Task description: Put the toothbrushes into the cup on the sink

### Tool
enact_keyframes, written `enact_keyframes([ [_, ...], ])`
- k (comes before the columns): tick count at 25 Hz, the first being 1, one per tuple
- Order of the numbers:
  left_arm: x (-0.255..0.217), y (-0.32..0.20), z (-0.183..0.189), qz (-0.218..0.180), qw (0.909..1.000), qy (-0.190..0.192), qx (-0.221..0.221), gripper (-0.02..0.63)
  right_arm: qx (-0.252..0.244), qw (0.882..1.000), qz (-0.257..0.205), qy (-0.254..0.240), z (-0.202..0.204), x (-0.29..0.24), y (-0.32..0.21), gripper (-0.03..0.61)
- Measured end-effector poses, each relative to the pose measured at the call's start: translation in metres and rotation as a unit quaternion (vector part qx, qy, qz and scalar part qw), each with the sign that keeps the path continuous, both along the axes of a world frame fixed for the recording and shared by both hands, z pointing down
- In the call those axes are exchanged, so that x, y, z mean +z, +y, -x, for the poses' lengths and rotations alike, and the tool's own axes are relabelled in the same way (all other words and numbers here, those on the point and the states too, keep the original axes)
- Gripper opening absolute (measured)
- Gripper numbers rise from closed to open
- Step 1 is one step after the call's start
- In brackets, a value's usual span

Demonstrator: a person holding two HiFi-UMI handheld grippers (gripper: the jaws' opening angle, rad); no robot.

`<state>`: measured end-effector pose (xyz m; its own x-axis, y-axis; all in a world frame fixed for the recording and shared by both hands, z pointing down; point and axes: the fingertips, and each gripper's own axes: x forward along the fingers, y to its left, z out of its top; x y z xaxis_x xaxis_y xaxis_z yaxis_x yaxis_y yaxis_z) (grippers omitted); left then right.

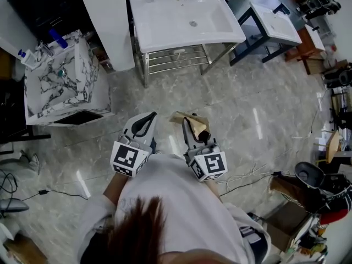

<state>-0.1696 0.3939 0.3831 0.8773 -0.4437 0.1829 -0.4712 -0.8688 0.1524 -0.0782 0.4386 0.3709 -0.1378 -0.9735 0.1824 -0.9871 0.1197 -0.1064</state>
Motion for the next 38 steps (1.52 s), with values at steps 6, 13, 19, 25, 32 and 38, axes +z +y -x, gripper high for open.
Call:
enact_keyframes([
  [6,-0.009,-0.045,-0.012,-0.018,0.9995,0.004,0.025,0.015,0.023,1.0,-0.004,-0.002,-0.013,-0.003,-0.045,0.115],
  [13,-0.01,-0.075,-0.008,-0.01,0.9994,0.016,0.029,0.015,0.033,0.999,-0.006,-0.006,-0.015,-0.002,-0.08,0.115],
  [19,0.002,-0.09,-0.014,-0.006,0.9997,0.003,0.023,0.015,0.034,0.999,0.003,-0.018,-0.027,0.007,-0.099,0.115],
  [25,0.001,-0.119,-0.037,-0.001,1.0,0.004,0.004,0.015,0.012,1.0,0.021,-0.019,-0.054,0.013,-0.133,0.115],
  [32,-0.012,-0.187,-0.06,-0.017,0.9969,0.021,-0.074,0.015,-0.018,1.0,0.008,-0.017,-0.1,0.003,-0.195,0.115],
  [38,-0.026,-0.22,-0.086,-0.034,0.992,0.021,-0.12,0.015,-0.045,0.999,-0.004,-0.012,-0.137,-0.007,-0.232,0.115],
])
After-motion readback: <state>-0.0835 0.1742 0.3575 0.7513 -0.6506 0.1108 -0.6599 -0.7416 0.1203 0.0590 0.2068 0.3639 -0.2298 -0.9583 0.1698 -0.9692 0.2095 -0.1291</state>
